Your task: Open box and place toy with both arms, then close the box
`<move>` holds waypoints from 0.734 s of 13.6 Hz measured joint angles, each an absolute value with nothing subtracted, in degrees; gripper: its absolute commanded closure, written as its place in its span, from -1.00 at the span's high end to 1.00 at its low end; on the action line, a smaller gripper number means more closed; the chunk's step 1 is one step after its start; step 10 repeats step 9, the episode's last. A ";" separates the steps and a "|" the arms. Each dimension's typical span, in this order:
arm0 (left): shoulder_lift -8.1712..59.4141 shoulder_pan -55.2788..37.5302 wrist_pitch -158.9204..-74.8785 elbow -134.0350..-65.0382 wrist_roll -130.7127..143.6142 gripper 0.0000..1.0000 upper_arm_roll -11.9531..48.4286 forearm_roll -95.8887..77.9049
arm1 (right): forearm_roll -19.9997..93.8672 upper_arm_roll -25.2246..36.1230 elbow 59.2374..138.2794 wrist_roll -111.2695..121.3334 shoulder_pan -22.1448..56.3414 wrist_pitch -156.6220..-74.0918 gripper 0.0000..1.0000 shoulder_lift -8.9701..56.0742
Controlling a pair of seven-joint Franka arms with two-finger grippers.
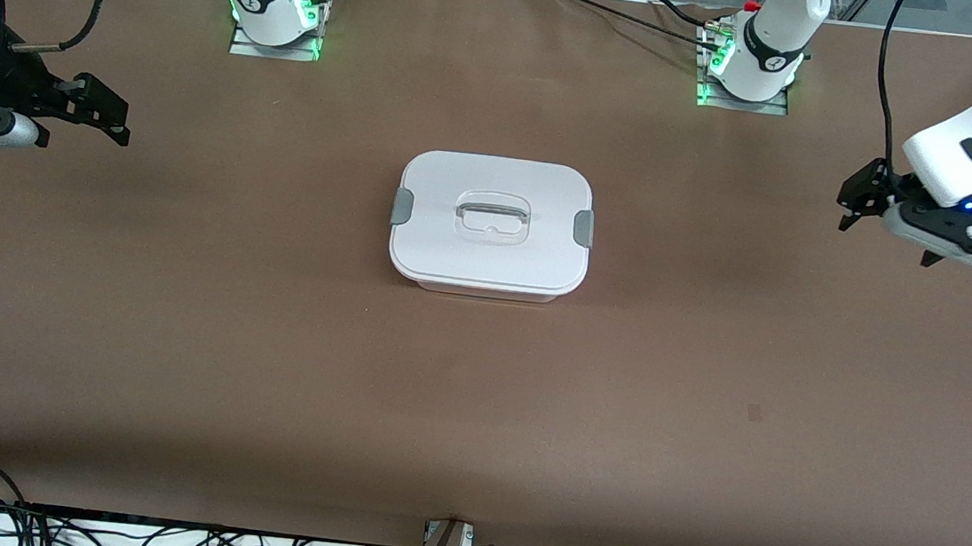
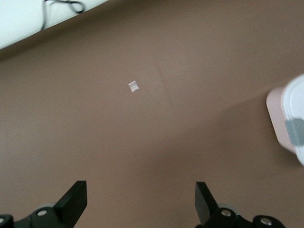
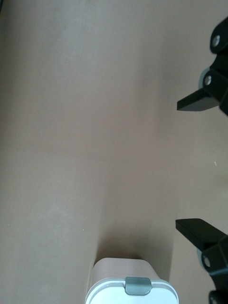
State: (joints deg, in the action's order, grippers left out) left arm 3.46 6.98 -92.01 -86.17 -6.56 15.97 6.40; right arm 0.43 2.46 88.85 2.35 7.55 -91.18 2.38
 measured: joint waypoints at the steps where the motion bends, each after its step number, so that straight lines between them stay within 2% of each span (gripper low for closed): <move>1: 2.33 4.34 -91.99 -86.60 -3.97 1.00 12.93 6.40 | 0.43 2.46 88.85 2.35 7.55 -91.18 1.00 2.38; 5: 0.50 -1.83 -91.96 -88.28 -1.13 1.00 4.46 4.01 | 0.43 2.46 88.85 2.35 7.55 -91.17 1.00 2.38; 10: 0.51 -1.90 -91.91 -88.90 -1.09 1.00 2.73 1.97 | 0.43 2.46 88.85 2.34 7.55 -91.16 1.00 2.38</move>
